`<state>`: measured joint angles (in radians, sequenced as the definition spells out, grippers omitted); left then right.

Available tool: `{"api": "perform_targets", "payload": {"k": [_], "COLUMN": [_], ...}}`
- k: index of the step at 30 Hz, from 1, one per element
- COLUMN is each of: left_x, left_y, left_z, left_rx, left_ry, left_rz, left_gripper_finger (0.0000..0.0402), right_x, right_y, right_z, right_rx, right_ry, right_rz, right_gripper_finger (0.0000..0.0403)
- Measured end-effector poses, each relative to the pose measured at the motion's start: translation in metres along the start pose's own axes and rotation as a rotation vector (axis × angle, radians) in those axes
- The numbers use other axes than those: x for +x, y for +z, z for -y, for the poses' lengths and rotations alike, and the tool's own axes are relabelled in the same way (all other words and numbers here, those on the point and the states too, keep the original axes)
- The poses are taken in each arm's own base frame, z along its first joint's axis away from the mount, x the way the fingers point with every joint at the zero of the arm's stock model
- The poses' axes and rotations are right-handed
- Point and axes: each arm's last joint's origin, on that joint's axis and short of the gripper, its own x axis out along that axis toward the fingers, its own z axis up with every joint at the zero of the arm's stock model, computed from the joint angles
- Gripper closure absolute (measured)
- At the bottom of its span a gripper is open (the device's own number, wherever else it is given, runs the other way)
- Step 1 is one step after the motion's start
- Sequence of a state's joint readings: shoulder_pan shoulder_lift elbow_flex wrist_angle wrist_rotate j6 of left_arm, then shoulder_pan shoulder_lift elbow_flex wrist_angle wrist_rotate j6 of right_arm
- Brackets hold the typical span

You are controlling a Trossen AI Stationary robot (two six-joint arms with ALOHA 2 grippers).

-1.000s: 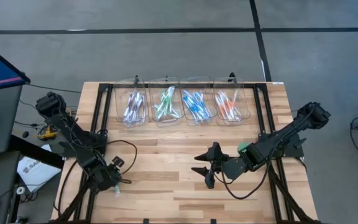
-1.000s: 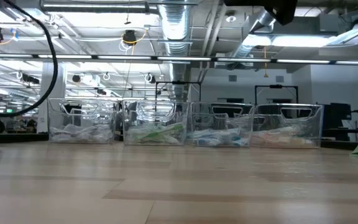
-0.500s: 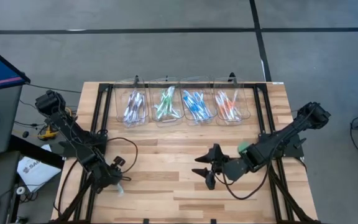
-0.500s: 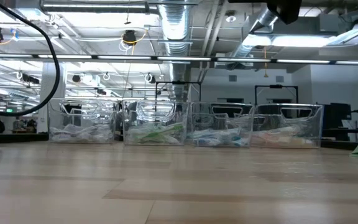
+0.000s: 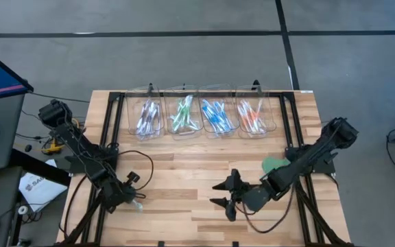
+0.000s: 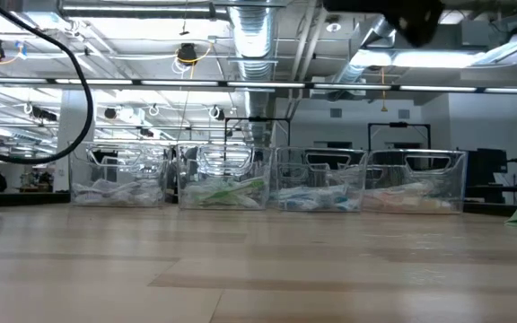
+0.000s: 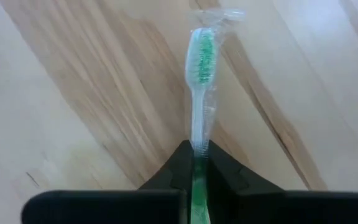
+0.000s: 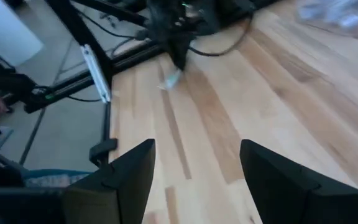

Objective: Pick & Place Toothbrushes
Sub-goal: Put the green toothbrush into the middle left transparent bin

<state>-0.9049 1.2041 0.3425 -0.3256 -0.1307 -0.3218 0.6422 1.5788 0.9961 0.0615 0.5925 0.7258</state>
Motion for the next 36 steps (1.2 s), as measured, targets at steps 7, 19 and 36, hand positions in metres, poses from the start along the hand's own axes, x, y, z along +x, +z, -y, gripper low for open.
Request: {"api": "perform_targets", "payload": {"k": [7, 19, 36], "left_x": [0.002, -0.055, -0.102], "left_y": [0.007, 0.076, 0.096], "left_z": [-0.006, -0.015, -0.014], "left_rx": [-0.022, -0.042, 0.050], "left_ry": [0.128, 0.202, 0.245], "left_rz": [0.106, 0.671, 1.214], "left_gripper_finger": [0.0393, 0.0401, 0.0401], "right_x": [0.047, 0.121, 0.141], "right_y": [-0.032, -0.024, 0.028], "right_z": [0.000, -0.005, -0.039], "right_rx": [0.028, -0.166, -0.548], "right_ry": [0.013, 0.175, 0.092], "right_rz": [0.013, 0.298, 0.400], "right_gripper_finger": [0.0173, 0.0173, 0.0206]}}
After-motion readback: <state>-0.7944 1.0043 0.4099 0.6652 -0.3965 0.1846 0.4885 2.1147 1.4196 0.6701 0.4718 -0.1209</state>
